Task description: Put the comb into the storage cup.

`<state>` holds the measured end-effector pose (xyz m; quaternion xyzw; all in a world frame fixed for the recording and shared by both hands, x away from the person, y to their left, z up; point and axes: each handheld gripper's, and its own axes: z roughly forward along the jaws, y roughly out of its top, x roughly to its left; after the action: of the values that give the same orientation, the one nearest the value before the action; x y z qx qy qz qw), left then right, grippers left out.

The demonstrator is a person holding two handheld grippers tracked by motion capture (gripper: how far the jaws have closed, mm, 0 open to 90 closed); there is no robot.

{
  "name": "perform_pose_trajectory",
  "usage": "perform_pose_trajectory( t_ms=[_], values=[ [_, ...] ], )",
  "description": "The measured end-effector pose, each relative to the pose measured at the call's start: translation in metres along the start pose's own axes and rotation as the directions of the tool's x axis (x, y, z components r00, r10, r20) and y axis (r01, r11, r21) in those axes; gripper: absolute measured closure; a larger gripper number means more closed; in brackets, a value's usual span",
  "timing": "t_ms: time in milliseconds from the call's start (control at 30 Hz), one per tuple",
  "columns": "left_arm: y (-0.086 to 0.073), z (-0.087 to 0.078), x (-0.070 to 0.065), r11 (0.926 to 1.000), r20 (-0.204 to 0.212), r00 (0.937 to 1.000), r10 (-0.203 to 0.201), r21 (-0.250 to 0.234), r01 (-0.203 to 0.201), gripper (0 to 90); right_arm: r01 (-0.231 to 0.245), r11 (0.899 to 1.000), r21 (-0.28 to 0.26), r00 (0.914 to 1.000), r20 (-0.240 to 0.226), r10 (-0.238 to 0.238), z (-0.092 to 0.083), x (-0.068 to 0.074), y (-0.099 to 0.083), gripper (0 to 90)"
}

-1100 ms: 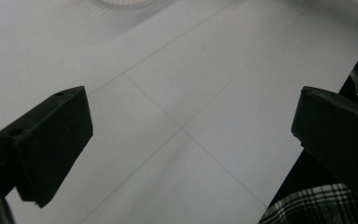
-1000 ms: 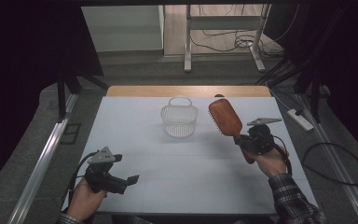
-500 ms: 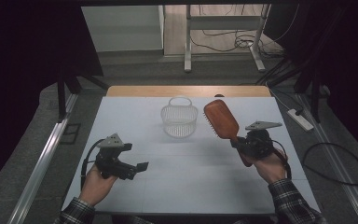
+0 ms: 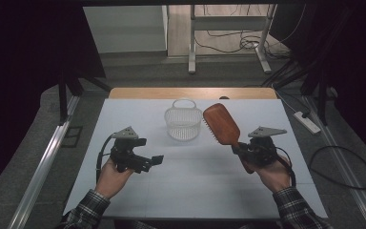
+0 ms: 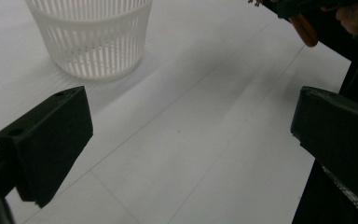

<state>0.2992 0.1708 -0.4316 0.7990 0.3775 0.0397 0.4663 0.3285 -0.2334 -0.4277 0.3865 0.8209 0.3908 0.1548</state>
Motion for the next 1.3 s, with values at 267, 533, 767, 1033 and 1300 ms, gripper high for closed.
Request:
perform_pose_trajectory(
  t_ms=[267, 533, 767, 1033, 1300],
  values=[
    [0.013, 0.011, 0.004, 1.0000, 0.046, 0.9989, -0.003, -0.003, 0.003, 0.0, 0.020, 1.000, -0.014, 0.9993, -0.031, -0.020, 0.000, 0.013, 0.001, 72.1],
    [0.026, 0.022, 0.004, 0.9993, 0.100, 0.9947, -0.026, -0.023, 0.029, 0.0, 0.045, 0.998, -0.031, 0.9973, -0.057, -0.047, 0.001, 0.024, 0.002, 72.1],
    [0.036, 0.034, 0.001, 0.9995, 0.131, 0.9910, -0.030, -0.001, 0.031, 0.0, 0.060, 0.997, -0.045, 0.9946, -0.082, -0.064, 0.003, 0.034, 0.003, 72.1],
    [0.046, 0.046, 0.000, 0.9994, 0.168, 0.9852, -0.034, 0.006, 0.033, 0.0, 0.083, 0.995, -0.056, 0.9897, -0.112, -0.088, 0.007, 0.048, 0.005, 72.1],
    [0.052, 0.056, -0.001, 0.9987, 0.200, 0.9785, -0.051, 0.007, 0.051, 0.0, 0.088, 0.994, -0.067, 0.9851, -0.142, -0.097, 0.010, 0.057, 0.006, 72.0]
  ],
)
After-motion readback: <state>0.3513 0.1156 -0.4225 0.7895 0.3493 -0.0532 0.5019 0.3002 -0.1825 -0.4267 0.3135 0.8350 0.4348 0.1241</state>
